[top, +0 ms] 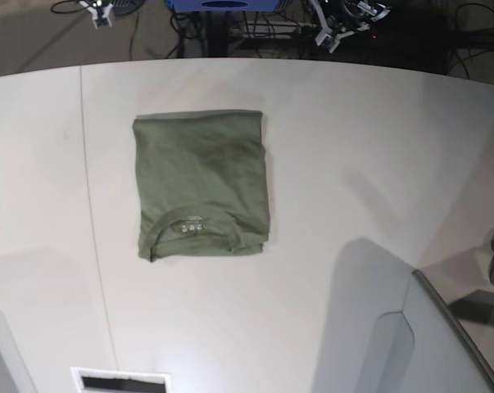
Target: Layout the t-shirt on the table in an organized manner, then fold the t-shirt properly
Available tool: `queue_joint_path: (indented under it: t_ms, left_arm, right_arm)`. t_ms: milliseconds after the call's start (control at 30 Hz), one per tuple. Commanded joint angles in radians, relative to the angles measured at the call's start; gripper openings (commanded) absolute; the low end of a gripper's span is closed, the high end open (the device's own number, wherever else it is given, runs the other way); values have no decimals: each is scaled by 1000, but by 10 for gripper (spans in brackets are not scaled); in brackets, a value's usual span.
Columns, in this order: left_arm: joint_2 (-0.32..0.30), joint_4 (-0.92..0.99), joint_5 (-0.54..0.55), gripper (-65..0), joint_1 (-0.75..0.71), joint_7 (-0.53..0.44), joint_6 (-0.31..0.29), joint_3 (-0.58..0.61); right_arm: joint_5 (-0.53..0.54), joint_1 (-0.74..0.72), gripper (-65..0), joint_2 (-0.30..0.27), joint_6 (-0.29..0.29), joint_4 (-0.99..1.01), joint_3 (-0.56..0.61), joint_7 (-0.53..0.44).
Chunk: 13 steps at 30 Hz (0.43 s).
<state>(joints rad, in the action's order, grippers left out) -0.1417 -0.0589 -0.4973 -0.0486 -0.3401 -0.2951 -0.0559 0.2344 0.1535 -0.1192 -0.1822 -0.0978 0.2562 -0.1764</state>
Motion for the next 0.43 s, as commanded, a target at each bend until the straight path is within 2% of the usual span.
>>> queue_joint_path:
  t_ms: [0,100,167,300,400]
  left_arm:
    - [-5,-9,-8,-650,-26,0,-13,0]
    - [-11,-17,16,-650,-40,-7,-13,0]
    - [-16,-25,30,-650,-50,-49,-13,1]
    - [-35,-15,29,-650,-49,-144,-13,0]
    - [-32,-15,29,-650,-41,-142,-13,0]
  right_arm:
    - [1,8,-650,17,-6,0,-34,-31]
    - [1,14,-650,48,-6,0,-151,-124]
    - [1,16,-650,62,-6,3,-216,-173]
    - [0,16,-650,68,-6,7,-262,-194]
    - [0,16,-650,59,-6,7,-265,-194]
